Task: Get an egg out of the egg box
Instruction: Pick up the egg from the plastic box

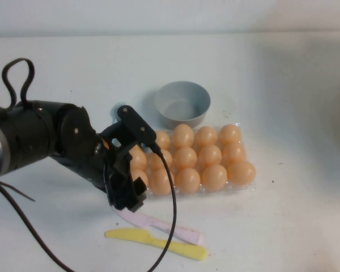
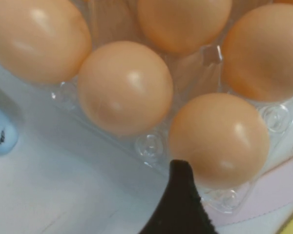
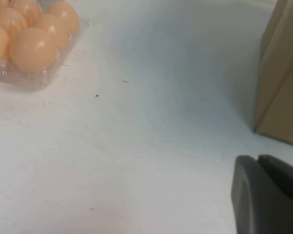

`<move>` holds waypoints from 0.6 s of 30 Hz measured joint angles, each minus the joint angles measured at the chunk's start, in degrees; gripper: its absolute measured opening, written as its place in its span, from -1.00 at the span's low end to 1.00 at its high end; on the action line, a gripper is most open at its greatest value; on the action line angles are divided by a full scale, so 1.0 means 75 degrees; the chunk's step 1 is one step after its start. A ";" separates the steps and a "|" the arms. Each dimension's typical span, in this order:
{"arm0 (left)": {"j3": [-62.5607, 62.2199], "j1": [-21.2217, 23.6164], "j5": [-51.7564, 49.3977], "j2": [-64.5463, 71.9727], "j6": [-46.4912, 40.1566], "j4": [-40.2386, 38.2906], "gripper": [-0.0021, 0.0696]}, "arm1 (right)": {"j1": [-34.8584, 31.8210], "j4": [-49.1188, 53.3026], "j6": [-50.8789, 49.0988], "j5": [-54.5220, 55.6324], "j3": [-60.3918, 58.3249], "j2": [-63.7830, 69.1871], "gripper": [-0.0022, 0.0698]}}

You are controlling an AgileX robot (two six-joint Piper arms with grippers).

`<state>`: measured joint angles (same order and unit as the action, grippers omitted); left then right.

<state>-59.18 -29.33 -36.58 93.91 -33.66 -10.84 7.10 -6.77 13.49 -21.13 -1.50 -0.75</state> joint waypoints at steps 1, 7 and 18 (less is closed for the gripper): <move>0.0000 0.0000 0.0000 0.0040 0.0055 0.0056 0.41 | 0.0000 0.0000 0.0000 0.0000 0.0000 0.0000 -0.99; 0.0000 0.0000 0.0162 0.0083 0.0343 0.0267 0.40 | 0.0000 0.0000 0.0000 0.0000 0.0000 0.0000 -0.99; -0.0007 0.0000 0.0355 0.0118 0.0736 0.0320 0.28 | 0.0000 0.0000 0.0000 0.0000 0.0000 0.0000 -0.99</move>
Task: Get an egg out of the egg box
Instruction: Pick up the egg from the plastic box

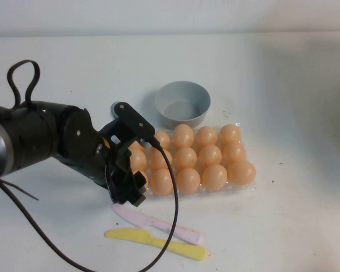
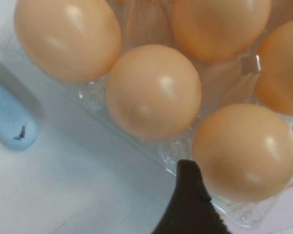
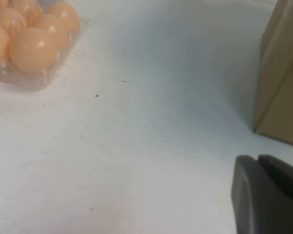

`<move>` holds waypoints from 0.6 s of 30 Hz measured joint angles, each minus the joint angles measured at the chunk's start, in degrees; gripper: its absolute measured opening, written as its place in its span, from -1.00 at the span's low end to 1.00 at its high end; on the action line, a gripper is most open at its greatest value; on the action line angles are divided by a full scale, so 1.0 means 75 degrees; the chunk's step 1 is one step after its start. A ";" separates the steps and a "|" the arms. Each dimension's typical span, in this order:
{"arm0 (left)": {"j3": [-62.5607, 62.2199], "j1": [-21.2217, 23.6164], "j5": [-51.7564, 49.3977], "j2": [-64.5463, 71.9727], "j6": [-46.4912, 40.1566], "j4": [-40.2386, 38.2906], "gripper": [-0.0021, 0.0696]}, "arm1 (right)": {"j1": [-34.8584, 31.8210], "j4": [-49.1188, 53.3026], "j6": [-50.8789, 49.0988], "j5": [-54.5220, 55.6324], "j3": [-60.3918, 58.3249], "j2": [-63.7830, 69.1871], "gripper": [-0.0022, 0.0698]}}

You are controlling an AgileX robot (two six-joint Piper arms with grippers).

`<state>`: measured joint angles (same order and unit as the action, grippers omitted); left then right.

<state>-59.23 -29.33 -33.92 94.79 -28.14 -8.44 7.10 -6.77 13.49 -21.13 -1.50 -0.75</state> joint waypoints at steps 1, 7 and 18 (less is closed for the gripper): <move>0.0000 0.0000 0.0000 0.0019 0.0000 0.0000 0.27 | 0.0000 0.0000 0.0000 0.0000 0.0000 0.0000 -0.99; -0.0011 0.0000 0.0044 0.0216 0.0017 0.0013 0.27 | 0.0000 0.0000 0.0000 0.0000 0.0000 0.0000 -0.99; -0.0011 0.0000 0.0340 0.0229 0.0017 0.0005 0.22 | 0.0000 0.0000 0.0000 0.0000 0.0000 0.0000 -0.99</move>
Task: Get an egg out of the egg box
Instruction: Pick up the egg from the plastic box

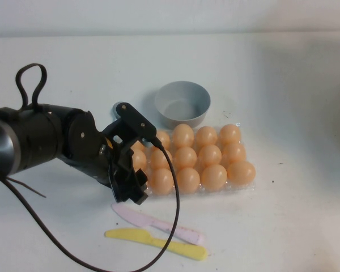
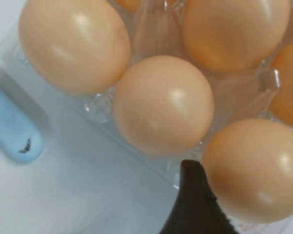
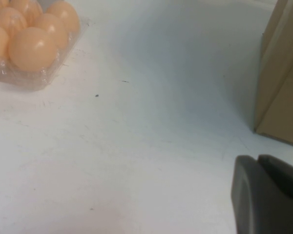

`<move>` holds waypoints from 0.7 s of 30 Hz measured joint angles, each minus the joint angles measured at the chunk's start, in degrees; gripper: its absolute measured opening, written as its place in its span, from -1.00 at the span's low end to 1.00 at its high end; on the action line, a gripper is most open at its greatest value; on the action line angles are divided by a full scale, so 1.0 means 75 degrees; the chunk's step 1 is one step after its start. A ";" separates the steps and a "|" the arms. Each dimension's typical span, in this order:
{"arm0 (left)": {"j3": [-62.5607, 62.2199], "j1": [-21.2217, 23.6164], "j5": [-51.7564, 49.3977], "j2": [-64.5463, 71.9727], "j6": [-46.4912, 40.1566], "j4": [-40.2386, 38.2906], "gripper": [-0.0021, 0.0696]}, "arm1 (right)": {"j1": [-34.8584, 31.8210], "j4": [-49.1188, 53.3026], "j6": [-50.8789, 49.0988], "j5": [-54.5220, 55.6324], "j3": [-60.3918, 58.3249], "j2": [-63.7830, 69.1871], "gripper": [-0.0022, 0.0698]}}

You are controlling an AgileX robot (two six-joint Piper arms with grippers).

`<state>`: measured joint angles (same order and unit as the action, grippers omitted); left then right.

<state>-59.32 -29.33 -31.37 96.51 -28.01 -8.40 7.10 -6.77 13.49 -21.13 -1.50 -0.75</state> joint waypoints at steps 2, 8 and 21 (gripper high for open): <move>0.0000 0.0000 0.0004 0.0000 0.0000 0.0000 0.14 | 0.0000 0.0000 0.0000 0.0000 0.0000 0.0000 -0.99; 0.0000 0.0000 0.0034 0.0000 0.0000 0.0000 -0.04 | 0.0000 0.0000 0.0000 0.0000 0.0000 0.0000 -0.99; 0.0000 -0.0162 0.0003 -0.0187 0.0000 0.0033 -0.05 | 0.0000 0.0000 0.0000 0.0000 0.0000 0.0000 -0.99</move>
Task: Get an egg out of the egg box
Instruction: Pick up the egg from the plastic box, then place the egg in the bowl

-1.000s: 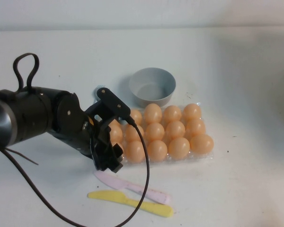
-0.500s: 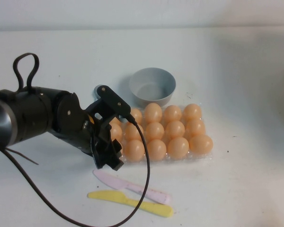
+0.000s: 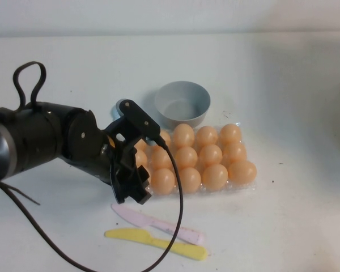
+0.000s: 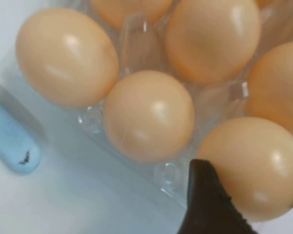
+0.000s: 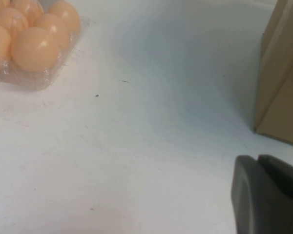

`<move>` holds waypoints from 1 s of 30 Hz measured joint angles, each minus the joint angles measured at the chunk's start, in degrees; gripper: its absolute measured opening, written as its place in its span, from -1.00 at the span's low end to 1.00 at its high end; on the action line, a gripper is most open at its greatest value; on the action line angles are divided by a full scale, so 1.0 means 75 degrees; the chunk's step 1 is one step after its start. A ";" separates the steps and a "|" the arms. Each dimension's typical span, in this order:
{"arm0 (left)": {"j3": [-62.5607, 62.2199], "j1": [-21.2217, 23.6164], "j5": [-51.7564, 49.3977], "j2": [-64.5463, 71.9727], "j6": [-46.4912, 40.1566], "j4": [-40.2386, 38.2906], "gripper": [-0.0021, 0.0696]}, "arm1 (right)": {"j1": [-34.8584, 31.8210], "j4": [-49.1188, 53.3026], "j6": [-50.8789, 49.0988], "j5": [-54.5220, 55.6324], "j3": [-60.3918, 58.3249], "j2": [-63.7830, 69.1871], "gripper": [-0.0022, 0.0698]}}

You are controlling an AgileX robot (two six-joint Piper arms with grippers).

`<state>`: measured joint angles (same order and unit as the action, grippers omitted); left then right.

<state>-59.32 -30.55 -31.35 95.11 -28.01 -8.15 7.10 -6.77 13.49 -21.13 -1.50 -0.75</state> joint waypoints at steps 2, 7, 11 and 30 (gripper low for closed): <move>0.0000 -0.0064 -0.0035 -0.0188 0.0147 0.0112 -0.05 | 0.0000 0.0000 0.0000 0.0000 0.0000 0.0000 -0.99; 0.0000 -0.0067 -0.0258 -0.0662 0.0693 0.0446 -0.05 | 0.0000 0.0000 0.0000 0.0000 0.0000 0.0000 -0.99; -0.0039 -0.0132 -0.0354 -0.1105 0.0980 0.0567 -0.05 | 0.0000 0.0000 0.0000 0.0000 0.0000 0.0000 -0.99; -0.2578 -0.0148 0.4710 0.2021 0.1400 0.0632 -0.06 | 0.0000 0.0000 0.0000 0.0000 0.0000 0.0000 -0.99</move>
<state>-78.65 -31.66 3.97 110.27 -17.51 -3.40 7.10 -6.77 13.49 -21.13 -1.50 -0.75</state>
